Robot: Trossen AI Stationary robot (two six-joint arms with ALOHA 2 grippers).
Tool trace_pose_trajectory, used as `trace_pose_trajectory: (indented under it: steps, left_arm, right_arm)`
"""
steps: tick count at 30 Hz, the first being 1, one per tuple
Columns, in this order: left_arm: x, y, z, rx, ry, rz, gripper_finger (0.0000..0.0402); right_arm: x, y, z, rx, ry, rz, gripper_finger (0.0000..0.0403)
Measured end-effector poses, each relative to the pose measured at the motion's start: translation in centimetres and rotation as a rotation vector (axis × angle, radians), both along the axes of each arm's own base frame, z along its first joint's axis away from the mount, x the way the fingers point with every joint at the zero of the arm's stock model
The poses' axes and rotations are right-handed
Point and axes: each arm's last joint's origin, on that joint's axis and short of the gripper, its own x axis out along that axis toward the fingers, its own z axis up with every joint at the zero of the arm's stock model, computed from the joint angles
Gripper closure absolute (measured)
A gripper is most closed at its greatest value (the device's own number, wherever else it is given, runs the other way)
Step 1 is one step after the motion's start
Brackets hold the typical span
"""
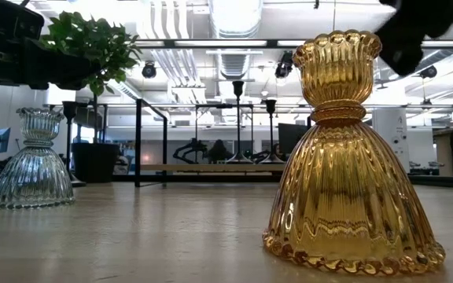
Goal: Pick & Place candle stick holders
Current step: Put the black candle holder on the shelf aligned with the other black candle holders
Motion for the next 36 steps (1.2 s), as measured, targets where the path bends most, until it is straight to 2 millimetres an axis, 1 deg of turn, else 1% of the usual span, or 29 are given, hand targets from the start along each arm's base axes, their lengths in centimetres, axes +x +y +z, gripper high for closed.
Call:
trace_pose_trajectory:
  steps: [4,7,9,14,25,30,36]
  left_arm:
    - [0.0,0.0,0.0,0.000,0.000,0.000,0.0258]
    - [0.0,0.0,0.0,0.000,0.000,0.000,0.0258]
    - [0.0,0.0,0.0,0.000,0.000,0.000,0.0258]
    - [0.0,0.0,0.0,0.000,0.000,0.000,0.0258]
    - [0.0,0.0,0.0,0.000,0.000,0.001,0.0258]
    - [0.0,0.0,0.0,0.000,0.000,0.001,0.0258]
    - [0.0,0.0,0.0,0.000,0.000,0.001,0.0258]
  right_arm:
    - [-1.2,-1.0,-2.2,-0.105,-0.091,0.094,0.0395]
    - [-1.9,-1.6,-3.3,-0.284,-0.179,0.203,0.0395]
    - [-2.3,-2.0,-3.8,-0.357,-0.229,0.223,0.0395]
    - [-3.6,-2.9,-5.4,-0.353,-0.277,0.173,0.0395]
    - [-5.3,-3.3,-7.6,-0.381,-0.418,0.160,0.0395]
    - [-5.8,-3.4,-7.0,-0.437,-0.485,0.156,0.0394]
    - [-5.7,-3.4,-7.1,-0.440,-0.469,0.148,0.0394]
